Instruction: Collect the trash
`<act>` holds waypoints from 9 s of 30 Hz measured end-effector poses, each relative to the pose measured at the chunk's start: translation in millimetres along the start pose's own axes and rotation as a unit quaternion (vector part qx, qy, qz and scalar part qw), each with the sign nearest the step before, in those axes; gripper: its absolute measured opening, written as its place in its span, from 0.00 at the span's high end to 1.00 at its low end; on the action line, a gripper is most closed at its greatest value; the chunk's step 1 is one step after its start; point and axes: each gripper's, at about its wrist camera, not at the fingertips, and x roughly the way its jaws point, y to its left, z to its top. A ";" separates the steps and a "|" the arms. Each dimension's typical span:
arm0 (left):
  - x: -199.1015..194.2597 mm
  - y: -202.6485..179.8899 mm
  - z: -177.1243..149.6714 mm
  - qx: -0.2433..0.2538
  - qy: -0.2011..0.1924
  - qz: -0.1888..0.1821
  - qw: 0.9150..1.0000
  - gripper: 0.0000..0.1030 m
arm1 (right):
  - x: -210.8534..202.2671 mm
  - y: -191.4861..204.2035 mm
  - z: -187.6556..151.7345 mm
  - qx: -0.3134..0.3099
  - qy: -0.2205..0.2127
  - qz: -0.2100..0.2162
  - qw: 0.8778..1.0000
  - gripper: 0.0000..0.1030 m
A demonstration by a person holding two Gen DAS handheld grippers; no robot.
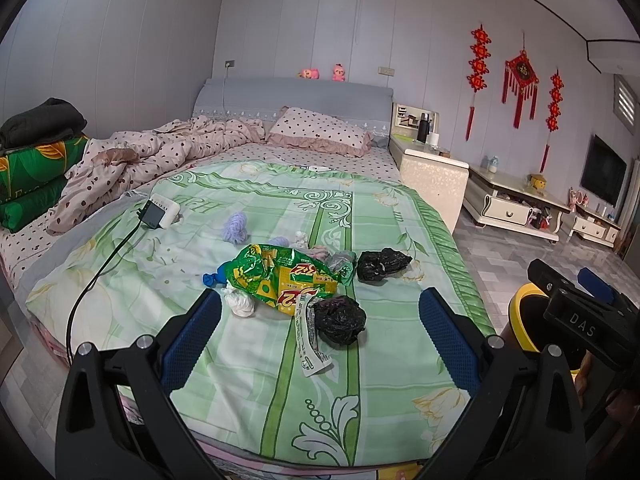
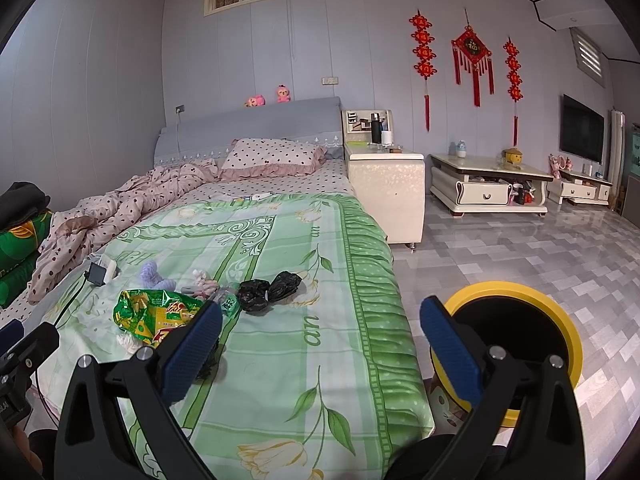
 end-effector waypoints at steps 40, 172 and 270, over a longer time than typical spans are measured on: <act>0.7 1.1 -0.1 -0.003 0.002 -0.001 1.000 0.08 | 3.1 1.6 -2.7 0.002 0.004 0.001 1.000 0.07; 114.0 41.1 76.4 0.001 0.025 -0.134 0.991 0.71 | 179.1 -9.9 80.8 0.038 0.122 0.146 0.981 0.85; 143.5 -231.6 71.1 0.106 0.061 -0.194 0.973 0.08 | 37.8 -231.9 64.6 0.114 0.040 -0.015 0.993 0.27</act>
